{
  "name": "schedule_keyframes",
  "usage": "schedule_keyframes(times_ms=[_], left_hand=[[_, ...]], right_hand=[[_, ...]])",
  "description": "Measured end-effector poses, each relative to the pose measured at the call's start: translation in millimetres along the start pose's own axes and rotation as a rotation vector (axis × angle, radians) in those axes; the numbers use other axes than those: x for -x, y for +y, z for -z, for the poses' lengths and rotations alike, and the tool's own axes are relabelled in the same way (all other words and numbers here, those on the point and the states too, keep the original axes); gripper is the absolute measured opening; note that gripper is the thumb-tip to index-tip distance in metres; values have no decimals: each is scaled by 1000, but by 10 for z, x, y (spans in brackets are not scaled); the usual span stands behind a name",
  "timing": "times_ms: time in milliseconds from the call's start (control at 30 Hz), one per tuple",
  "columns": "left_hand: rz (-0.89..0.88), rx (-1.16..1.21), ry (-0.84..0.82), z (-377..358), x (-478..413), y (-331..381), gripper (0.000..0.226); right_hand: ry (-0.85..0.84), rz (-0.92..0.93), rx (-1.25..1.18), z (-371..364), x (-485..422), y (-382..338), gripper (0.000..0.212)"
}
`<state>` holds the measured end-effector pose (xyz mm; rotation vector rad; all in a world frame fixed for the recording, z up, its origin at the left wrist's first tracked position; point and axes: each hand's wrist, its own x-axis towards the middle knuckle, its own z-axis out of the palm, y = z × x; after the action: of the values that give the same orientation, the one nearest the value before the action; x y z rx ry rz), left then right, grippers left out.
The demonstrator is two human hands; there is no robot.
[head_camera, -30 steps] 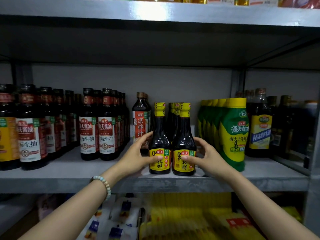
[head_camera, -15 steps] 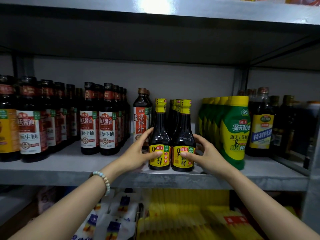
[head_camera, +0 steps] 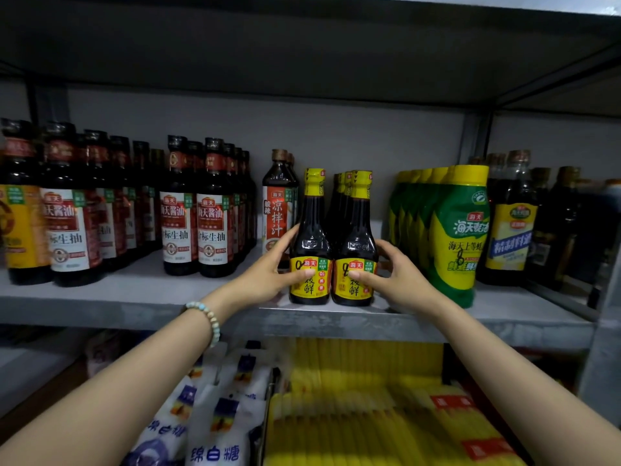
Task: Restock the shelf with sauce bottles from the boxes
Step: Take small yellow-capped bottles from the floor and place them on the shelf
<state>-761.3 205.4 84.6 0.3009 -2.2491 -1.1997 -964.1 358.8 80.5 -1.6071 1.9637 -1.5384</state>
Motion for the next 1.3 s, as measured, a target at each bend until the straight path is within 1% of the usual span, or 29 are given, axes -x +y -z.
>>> schedule_keyframes(times_ms=[133, 200, 267, 367, 500, 633, 733, 833, 1000, 1133, 1300], left_hand=[[3, -23, -1, 6, 6, 0, 75], [12, -42, 8, -2, 15, 17, 74], [11, -59, 20, -14, 27, 28, 75], [-21, -74, 41, -28, 46, 53, 84], [-37, -189, 84, -70, 88, 101, 84], [-12, -325, 184, -80, 123, 124, 95], [-16, -371, 241, -77, 200, 127, 98], [-44, -409, 238, -68, 353, 107, 92], [-100, -585, 241, 4, 675, 83, 84], [-128, -667, 190, 114, 1025, 39, 83], [-171, -802, 99, 346, 1523, -61, 87]], right_hand=[[40, 2, 20, -11, 19, -42, 82], [21, -2, -3, -11, 22, -45, 83], [2, -7, -15, -17, 26, -39, 88], [4, -6, -10, -10, 16, -20, 90], [-3, -27, 7, -1, 38, -40, 91], [-11, -41, 9, -4, 75, -113, 83], [-15, -37, 61, 5, 140, -190, 87], [40, -50, 115, -8, 297, -275, 99], [175, -51, 229, -118, 648, -417, 87], [193, -93, 307, -348, 1015, -585, 81], [206, -131, 509, -780, 1471, -803, 85]])
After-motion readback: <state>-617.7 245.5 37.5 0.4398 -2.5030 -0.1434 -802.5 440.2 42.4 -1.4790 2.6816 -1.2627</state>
